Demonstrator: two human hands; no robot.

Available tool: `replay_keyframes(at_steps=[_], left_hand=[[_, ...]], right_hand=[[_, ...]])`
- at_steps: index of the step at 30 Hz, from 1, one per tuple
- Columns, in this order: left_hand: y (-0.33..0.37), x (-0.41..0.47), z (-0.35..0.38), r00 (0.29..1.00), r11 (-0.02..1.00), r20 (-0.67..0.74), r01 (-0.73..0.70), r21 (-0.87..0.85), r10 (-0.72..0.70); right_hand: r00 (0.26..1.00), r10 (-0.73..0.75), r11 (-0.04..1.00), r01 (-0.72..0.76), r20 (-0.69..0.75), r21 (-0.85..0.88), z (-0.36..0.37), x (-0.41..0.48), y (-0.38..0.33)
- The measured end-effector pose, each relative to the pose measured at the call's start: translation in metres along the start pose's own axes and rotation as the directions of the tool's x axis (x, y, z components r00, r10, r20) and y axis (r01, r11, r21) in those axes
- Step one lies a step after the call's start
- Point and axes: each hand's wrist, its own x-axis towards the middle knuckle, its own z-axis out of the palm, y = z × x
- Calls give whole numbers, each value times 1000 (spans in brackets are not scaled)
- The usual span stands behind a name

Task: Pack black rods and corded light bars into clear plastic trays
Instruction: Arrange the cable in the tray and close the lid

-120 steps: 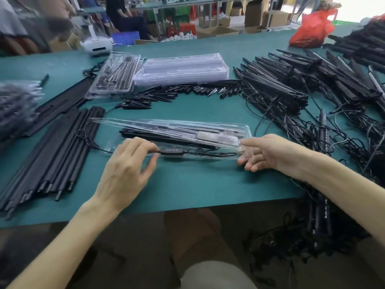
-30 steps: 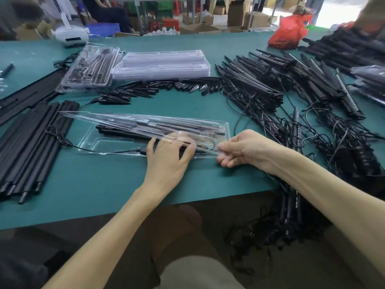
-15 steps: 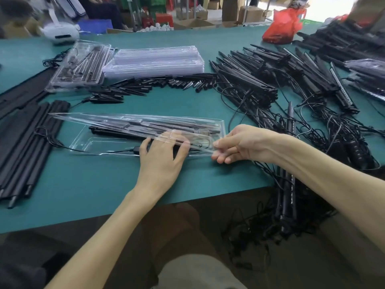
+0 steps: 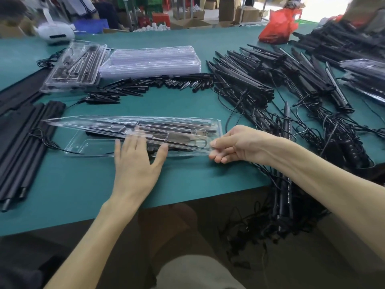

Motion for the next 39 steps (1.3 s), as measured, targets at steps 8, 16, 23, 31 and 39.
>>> replay_keyframes(at_steps=[8, 16, 23, 31, 39], left_hand=[[1, -9, -16, 861, 946, -443, 118, -303, -249], [47, 6, -14, 885, 899, -175, -438, 4, 432], [64, 15, 10, 780, 751, 261, -622, 223, 569], [58, 23, 14, 754, 735, 246, -653, 182, 609], [52, 13, 24, 766, 739, 144, -643, 199, 627]], right_hand=[[1000, 12, 1000, -13, -26, -27, 3, -1, -4], [999, 35, 998, -35, -14, -43, 6, -1, -6], [1000, 17, 999, -17, 4, -39, 6, -3, -7], [1000, 25, 998, -25, 6, -64, 5, -3, -7], [999, 26, 993, -29, -30, -113, 6, 1, -6]])
